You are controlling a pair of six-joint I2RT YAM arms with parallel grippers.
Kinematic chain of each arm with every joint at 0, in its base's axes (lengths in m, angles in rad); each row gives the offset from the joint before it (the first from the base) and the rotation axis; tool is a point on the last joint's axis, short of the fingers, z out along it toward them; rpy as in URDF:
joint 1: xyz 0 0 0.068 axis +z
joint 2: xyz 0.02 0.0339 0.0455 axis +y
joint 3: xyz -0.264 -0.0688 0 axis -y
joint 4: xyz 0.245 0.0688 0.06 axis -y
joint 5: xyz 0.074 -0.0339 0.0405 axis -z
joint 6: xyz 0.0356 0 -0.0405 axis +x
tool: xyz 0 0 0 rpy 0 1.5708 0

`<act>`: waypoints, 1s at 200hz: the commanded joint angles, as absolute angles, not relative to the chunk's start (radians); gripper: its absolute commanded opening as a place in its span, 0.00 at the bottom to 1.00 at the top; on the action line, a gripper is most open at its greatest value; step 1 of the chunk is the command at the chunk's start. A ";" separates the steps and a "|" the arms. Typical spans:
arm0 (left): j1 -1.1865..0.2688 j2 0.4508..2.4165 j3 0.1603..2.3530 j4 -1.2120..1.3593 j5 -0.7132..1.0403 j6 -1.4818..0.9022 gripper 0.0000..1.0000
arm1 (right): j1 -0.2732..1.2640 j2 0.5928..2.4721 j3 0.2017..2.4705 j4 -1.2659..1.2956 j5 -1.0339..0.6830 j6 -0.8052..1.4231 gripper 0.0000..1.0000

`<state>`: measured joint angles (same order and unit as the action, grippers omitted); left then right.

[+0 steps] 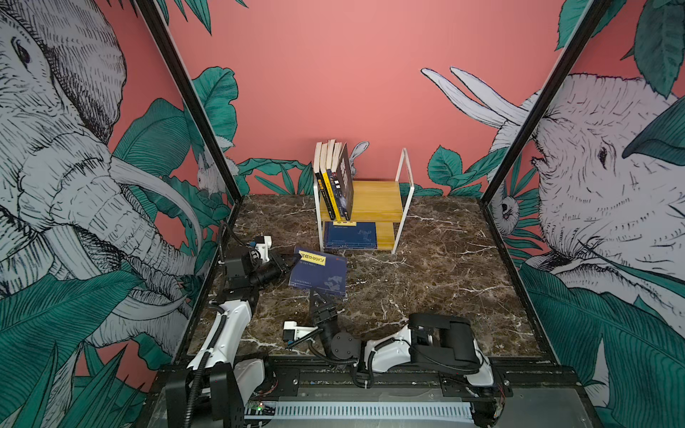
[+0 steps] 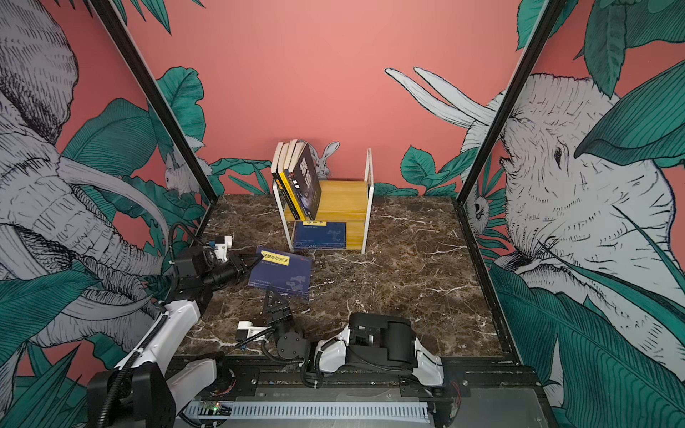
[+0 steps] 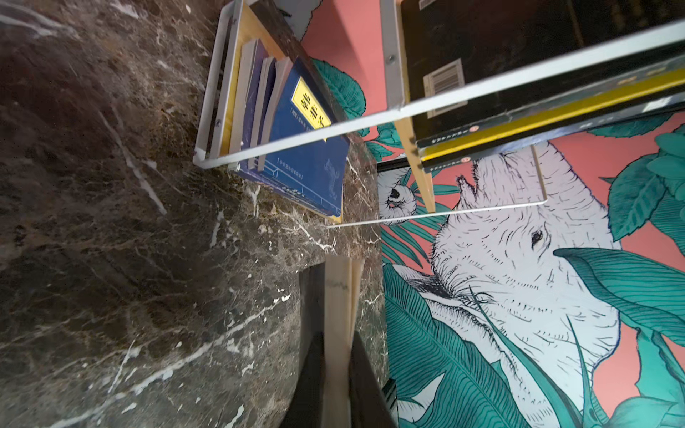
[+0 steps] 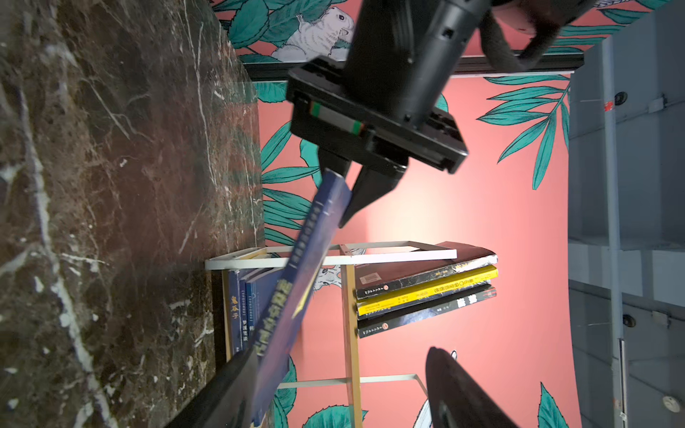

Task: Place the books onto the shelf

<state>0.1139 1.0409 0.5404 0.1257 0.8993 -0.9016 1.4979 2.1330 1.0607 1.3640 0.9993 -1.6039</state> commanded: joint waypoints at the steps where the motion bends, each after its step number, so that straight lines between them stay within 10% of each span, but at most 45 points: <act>1: 0.111 1.037 0.542 0.217 0.900 -0.966 0.00 | 1.488 2.185 1.138 1.412 1.087 -1.575 0.70; 105: 0.100 1.040 0.561 0.188 0.914 -0.913 0.00 | 1.373 2.356 1.388 1.410 1.237 -1.469 0.43; 158: 0.097 1.047 0.559 0.163 0.887 -0.874 0.00 | 1.344 2.351 1.366 1.411 1.237 -1.462 0.00; 177: 0.100 1.048 0.578 0.096 0.852 -0.816 0.00 | 1.340 2.343 1.338 1.412 1.254 -1.479 0.00; 200: 0.113 1.052 0.591 0.046 0.804 -0.755 0.64 | 1.340 2.308 1.243 1.411 1.264 -1.450 0.00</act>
